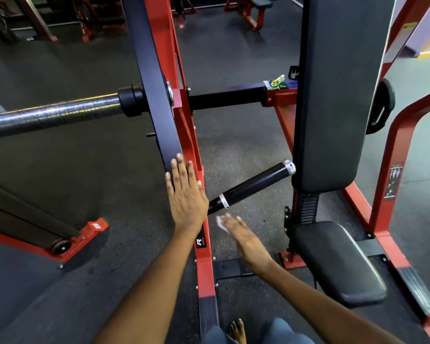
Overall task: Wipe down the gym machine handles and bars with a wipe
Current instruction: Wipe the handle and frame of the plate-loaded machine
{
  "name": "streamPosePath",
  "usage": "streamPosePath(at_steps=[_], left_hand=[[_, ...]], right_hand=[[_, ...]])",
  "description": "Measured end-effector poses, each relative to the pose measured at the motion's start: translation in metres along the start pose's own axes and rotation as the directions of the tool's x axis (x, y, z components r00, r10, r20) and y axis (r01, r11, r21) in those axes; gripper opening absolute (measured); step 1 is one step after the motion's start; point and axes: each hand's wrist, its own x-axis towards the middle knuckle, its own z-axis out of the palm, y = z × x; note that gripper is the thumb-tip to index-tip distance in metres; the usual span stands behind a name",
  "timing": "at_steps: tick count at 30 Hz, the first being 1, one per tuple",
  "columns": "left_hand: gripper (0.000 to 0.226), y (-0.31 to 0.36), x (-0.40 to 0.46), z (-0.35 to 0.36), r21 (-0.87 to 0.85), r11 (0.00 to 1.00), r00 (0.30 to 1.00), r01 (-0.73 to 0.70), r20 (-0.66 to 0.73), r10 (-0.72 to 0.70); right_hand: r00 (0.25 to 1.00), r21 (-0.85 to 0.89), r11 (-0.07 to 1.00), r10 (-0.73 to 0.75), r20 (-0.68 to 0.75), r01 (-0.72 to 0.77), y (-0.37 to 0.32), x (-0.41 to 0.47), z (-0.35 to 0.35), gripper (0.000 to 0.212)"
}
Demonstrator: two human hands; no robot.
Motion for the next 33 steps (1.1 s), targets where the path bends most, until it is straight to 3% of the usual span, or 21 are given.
streamPosePath(at_steps=[1, 2, 4, 5, 6, 7, 9, 12, 17, 22, 24, 26, 28, 30, 33], left_hand=[[0.055, 0.000, 0.000, 0.000, 0.005, 1.000, 1.000, -0.004, -0.002, 0.004], [0.055, 0.000, 0.000, 0.000, 0.007, 1.000, 1.000, -0.006, -0.005, 0.006], [0.054, 0.000, 0.000, -0.001, -0.005, 1.000, 1.000, -0.003, 0.001, 0.003], [0.054, 0.000, 0.000, -0.001, -0.008, 1.000, 1.000, -0.004, 0.006, 0.004], [0.054, 0.001, -0.001, -0.002, -0.007, 1.000, 1.000, -0.003, 0.012, 0.003], [0.054, 0.001, -0.001, -0.002, -0.002, 1.000, 1.000, -0.001, 0.015, 0.001], [0.054, 0.001, 0.000, -0.004, 0.002, 1.000, 1.000, 0.004, 0.013, -0.004], [0.052, 0.001, 0.000, -0.004, -0.003, 1.000, 1.000, 0.001, 0.005, -0.001], [0.053, 0.001, 0.000, -0.003, -0.005, 1.000, 1.000, -0.011, 0.000, 0.011], [0.051, 0.001, 0.000, -0.003, -0.025, 1.000, 1.000, -0.007, 0.007, 0.007], [0.051, 0.001, 0.000, -0.002, -0.019, 1.000, 1.000, -0.008, 0.014, 0.008], [0.051, 0.000, 0.000, -0.002, -0.013, 1.000, 1.000, -0.006, 0.016, 0.006], [0.053, 0.001, 0.000, -0.003, -0.020, 1.000, 1.000, -0.003, 0.018, 0.003], [0.054, 0.001, 0.000, -0.003, -0.020, 1.000, 1.000, -0.005, 0.019, 0.005], [0.053, 0.001, 0.000, -0.002, -0.020, 1.000, 1.000, -0.001, 0.008, 0.001]], right_hand=[[0.974, 0.148, 0.972, 0.200, -0.108, -0.183, -0.001, -0.014, -0.009, 0.064], [0.874, 0.294, 0.887, 0.427, -0.232, -0.355, -0.002, -0.019, -0.022, 0.055], [0.523, 0.572, 0.623, 0.774, -0.356, -0.533, 0.009, 0.000, -0.050, 0.041], [0.391, 0.713, 0.496, 0.860, -0.327, -0.495, 0.019, 0.017, -0.065, 0.036], [0.325, 0.831, 0.392, 0.906, -0.272, -0.396, 0.030, 0.036, -0.080, 0.033], [0.306, 0.913, 0.296, 0.929, -0.207, -0.281, 0.035, 0.055, -0.094, 0.031], [0.294, 0.980, 0.136, 0.952, -0.089, -0.144, 0.036, 0.083, -0.109, 0.030], [0.256, 0.982, 0.082, 0.966, -0.037, -0.169, 0.015, 0.096, -0.101, 0.028], [0.357, 0.952, -0.005, 0.926, 0.120, -0.308, -0.023, 0.086, -0.041, 0.026], [0.527, 0.910, -0.119, 0.782, 0.333, -0.398, -0.041, 0.070, -0.018, 0.037], [0.486, 0.874, -0.182, 0.771, 0.411, -0.451, -0.025, 0.059, -0.033, 0.034], [0.393, 0.900, -0.230, 0.839, 0.376, -0.371, 0.006, 0.056, -0.063, 0.025], [0.353, 0.974, -0.144, 0.914, 0.198, -0.173, 0.040, 0.064, -0.098, 0.026], [0.421, 0.997, -0.077, 0.904, 0.072, -0.005, 0.057, 0.079, -0.121, 0.030], [0.541, 0.983, -0.172, 0.834, 0.112, 0.063, 0.060, 0.087, -0.116, 0.031]])
